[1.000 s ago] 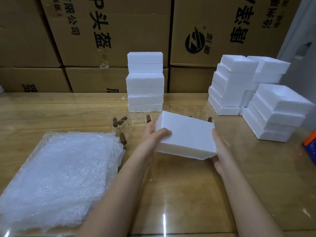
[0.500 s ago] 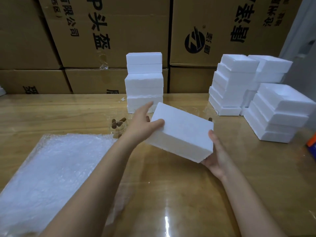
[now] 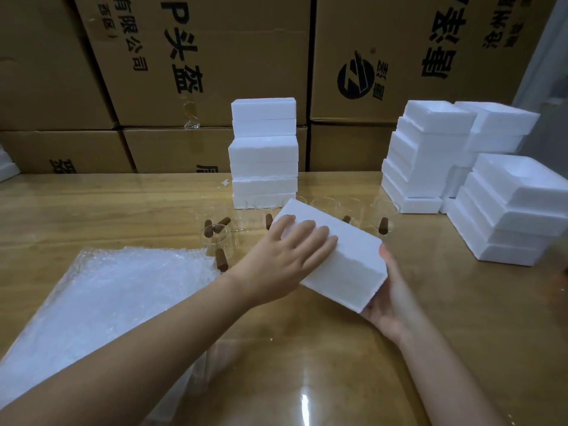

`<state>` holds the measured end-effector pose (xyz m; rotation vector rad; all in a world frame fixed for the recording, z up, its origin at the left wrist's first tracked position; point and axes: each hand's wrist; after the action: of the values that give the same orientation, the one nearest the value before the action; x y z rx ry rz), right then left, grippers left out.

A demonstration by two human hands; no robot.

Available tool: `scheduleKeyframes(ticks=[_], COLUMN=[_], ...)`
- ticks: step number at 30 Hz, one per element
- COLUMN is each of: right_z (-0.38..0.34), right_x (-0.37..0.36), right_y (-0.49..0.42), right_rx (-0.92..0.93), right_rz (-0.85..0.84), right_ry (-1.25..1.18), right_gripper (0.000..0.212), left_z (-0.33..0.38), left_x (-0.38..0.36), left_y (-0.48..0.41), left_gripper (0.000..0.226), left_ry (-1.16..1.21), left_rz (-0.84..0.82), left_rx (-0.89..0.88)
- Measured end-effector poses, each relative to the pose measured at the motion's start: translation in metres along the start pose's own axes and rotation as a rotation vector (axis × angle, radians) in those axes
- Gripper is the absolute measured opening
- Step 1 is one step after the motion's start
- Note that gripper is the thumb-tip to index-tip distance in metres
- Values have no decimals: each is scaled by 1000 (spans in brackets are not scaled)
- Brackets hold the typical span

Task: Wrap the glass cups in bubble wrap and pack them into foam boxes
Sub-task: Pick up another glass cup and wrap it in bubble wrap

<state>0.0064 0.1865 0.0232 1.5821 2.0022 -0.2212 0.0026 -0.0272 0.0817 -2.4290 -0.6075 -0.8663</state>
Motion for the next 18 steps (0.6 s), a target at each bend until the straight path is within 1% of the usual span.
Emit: scheduleKeyframes(ticks=[2,4,6,8,10,11,12,14,18], right_z=[-1,-4,-3,0,5,7,9,11,14], right_x=[-2,-3,0,4,7,9,11,13,13], right_y=[1,1,-2,-6,-10,-11,-12,-15,-21], right_rx=[34,74,144,239,317,342,355,360,358], right_rz=[-37,-55,-28,85,254,312,338,329,316], right_ry=[-97,-210,-220,-86,144,245,325,427,512], right_gripper=[56,51,44,36,28,25,24,21,22], left_z=[-6,-21,-43,-69,-98,-112,-125,-151,-196], left_x=[-2,-6,-10,-17,-25,-30,-35,-46,-68], left_y=[-1,-4,-8,-14,-22,-26,-30,-38,-59], left_gripper=[62,72,83,90,96,97,97,96,96], left_ry=[46,109,122,114,113,106,99,82,71], left_rz=[30,44,29,-1,-41,-60,-77,-107,-146], left_rx=[36,101,156,205,281,318,351,408,512])
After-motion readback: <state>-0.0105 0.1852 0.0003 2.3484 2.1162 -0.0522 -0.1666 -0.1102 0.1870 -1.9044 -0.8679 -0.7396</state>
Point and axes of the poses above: each hand's wrist, its own y-axis away from the middle knuckle, its own x-axis out of the back of the hand, z = x × y, and after that the axes turned 12 degrees about -z, right-handed
